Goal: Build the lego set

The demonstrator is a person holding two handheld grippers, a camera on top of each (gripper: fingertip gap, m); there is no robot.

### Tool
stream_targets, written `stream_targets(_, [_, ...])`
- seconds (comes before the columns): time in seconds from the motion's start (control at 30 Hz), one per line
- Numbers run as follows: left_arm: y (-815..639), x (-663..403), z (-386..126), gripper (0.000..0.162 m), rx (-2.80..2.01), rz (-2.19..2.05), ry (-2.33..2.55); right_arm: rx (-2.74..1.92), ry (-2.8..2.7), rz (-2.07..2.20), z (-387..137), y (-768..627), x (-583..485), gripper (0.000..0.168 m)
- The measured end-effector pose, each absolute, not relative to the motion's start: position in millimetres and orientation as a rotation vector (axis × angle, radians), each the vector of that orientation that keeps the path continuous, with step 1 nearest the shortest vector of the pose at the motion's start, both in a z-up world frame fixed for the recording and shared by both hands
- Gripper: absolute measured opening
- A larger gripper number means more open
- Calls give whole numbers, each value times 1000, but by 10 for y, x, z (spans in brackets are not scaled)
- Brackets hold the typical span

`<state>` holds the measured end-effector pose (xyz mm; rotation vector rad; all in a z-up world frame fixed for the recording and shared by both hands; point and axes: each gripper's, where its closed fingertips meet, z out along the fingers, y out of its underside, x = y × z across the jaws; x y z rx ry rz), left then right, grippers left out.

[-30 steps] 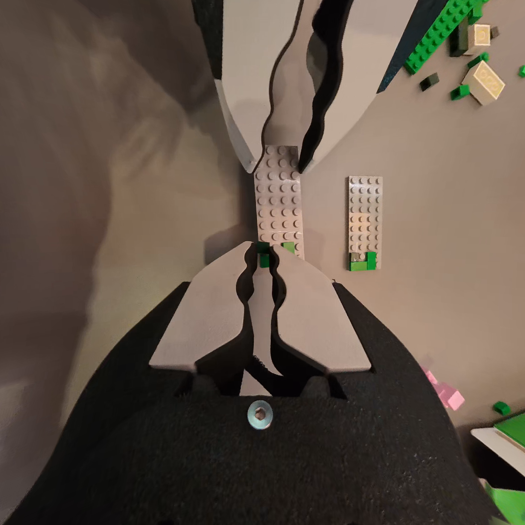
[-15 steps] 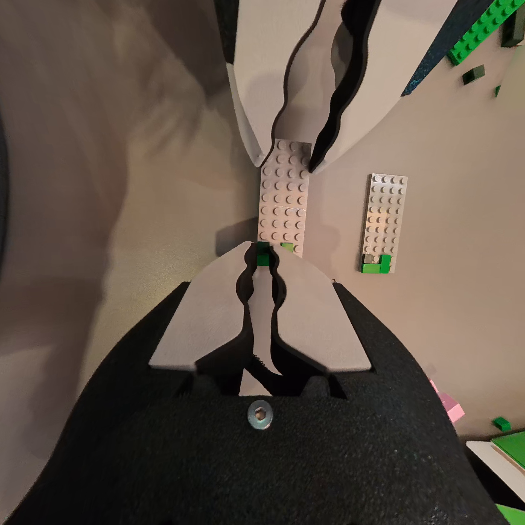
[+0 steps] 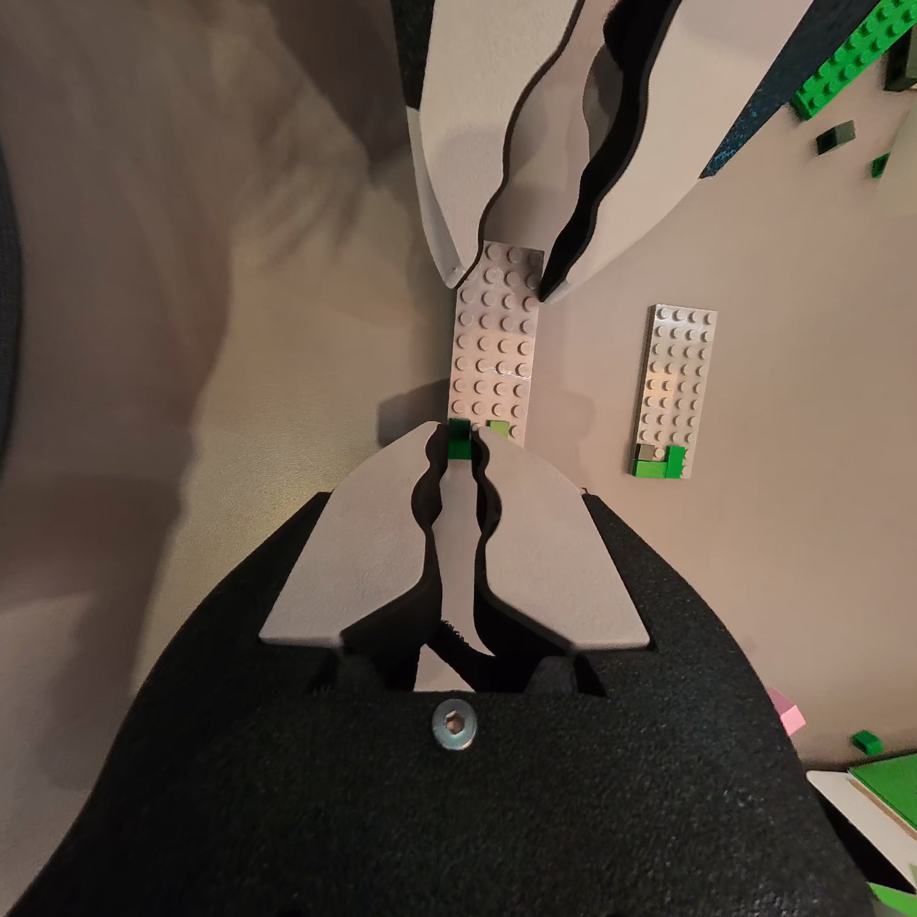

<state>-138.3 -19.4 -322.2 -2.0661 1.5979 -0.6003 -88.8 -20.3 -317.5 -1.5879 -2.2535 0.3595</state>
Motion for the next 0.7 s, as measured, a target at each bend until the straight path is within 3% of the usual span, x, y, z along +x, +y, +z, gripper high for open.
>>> stream_targets(0.03, [-195,-1381,-3222,31,-2067,-603,1597,-1588,-2253,357,-3176,-202,-886,9])
stream_targets(0.3, [-66,-1434,-3159,31,-2143,-637,1421,-1474,-2087,290,-3031,-60,-966,21])
stream_targets(0.57, [49,-1507,-3044,31,-2184,-719,1231,-928,-1863,-321,-2912,221,-1028,35])
stream_targets(0.7, [38,-1486,-3028,31,-2178,-744,1224,-823,-1825,-446,-2924,251,-1047,24])
